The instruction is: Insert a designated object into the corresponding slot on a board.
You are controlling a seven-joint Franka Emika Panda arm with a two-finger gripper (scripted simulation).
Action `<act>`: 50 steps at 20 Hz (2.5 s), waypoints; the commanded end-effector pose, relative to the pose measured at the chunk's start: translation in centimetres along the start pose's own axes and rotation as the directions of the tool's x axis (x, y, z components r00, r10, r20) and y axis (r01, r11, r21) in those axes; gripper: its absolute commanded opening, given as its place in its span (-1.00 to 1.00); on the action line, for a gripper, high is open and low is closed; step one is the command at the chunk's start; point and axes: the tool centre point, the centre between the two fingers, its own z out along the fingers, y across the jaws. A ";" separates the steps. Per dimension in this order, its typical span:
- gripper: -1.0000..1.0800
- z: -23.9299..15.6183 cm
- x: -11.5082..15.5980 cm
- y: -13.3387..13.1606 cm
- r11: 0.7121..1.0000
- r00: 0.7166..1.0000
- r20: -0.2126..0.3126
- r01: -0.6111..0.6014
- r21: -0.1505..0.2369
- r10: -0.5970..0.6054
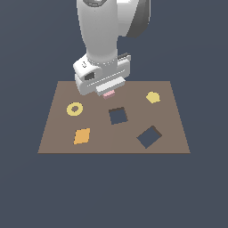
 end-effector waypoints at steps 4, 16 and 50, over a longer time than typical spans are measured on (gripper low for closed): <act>-1.00 0.1 0.0 0.0 1.000 1.000 -0.001 0.000 -0.001 0.000; -1.00 0.0 0.2 -0.1 1.000 1.000 -0.001 -0.014 -0.001 0.014; -1.00 -0.6 12.8 -7.4 0.696 0.696 -0.002 -0.718 0.001 0.718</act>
